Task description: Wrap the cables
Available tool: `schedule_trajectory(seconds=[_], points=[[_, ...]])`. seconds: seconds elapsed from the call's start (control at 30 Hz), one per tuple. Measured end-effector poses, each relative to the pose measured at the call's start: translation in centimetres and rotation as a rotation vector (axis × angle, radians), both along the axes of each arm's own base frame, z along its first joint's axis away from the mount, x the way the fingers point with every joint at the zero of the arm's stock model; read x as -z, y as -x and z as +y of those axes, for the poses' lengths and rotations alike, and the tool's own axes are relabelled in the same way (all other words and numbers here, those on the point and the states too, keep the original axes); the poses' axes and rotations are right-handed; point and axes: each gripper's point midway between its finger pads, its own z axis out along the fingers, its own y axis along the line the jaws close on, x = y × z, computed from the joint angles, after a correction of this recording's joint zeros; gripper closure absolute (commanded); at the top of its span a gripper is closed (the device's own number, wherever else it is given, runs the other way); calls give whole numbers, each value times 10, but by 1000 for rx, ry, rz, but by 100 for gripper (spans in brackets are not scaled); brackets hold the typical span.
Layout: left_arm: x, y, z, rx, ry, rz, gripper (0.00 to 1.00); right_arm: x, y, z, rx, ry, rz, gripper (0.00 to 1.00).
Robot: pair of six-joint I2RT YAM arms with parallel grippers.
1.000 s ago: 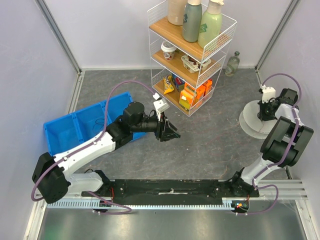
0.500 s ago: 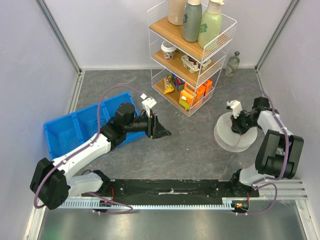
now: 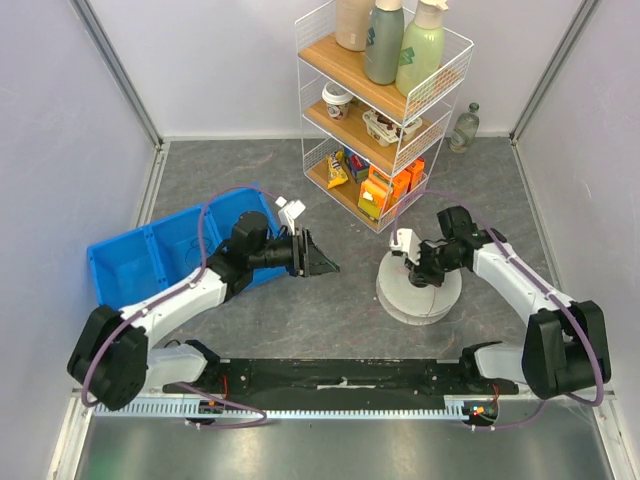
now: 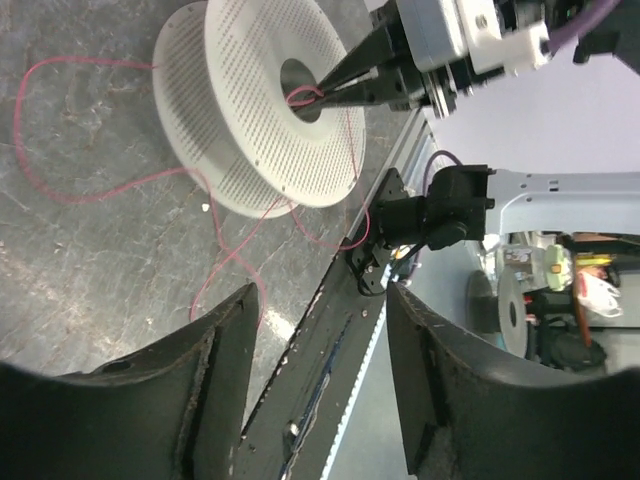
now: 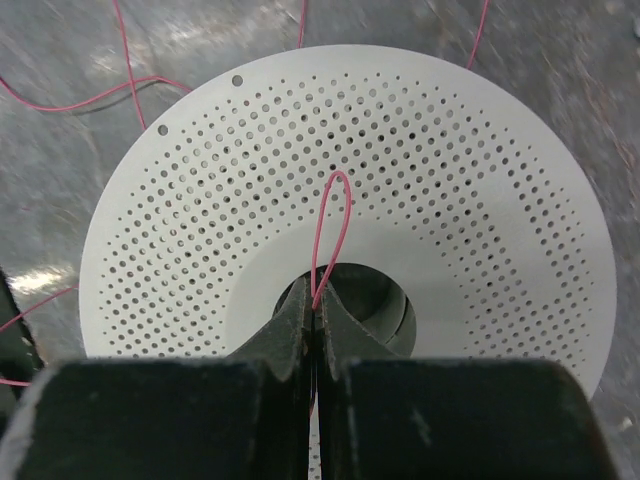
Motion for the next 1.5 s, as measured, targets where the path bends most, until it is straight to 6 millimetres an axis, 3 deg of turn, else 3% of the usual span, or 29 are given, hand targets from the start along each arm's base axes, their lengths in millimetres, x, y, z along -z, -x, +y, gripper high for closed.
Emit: schedule_trajectory(seconds=[0.1, 0.23, 0.4, 0.6, 0.93, 1.07, 1.23, 1.27, 1.5], points=[[12, -2, -7, 8, 22, 64, 38, -1, 8, 18, -41, -20, 15, 100], [38, -10, -23, 11, 25, 159, 38, -12, 7, 22, -9, -51, -3, 100], [71, -18, -53, 26, 19, 278, 38, -55, 6, 28, 15, -127, -120, 100], [75, -26, -95, 63, 64, 307, 41, -98, 10, 31, 55, -196, -224, 100], [119, -25, -114, 10, 26, 411, 44, -131, 10, 35, 114, -254, -218, 100], [115, -31, -128, 20, 66, 401, 53, -139, 13, 35, 122, -268, -229, 100], [106, -32, -146, 36, 155, 407, 94, -140, 16, 35, 140, -275, -213, 100], [105, -31, -147, 36, 162, 417, 98, -140, 16, 35, 143, -277, -211, 100], [58, -35, -143, 44, 241, 375, 98, -150, 22, 34, 171, -301, -227, 100]])
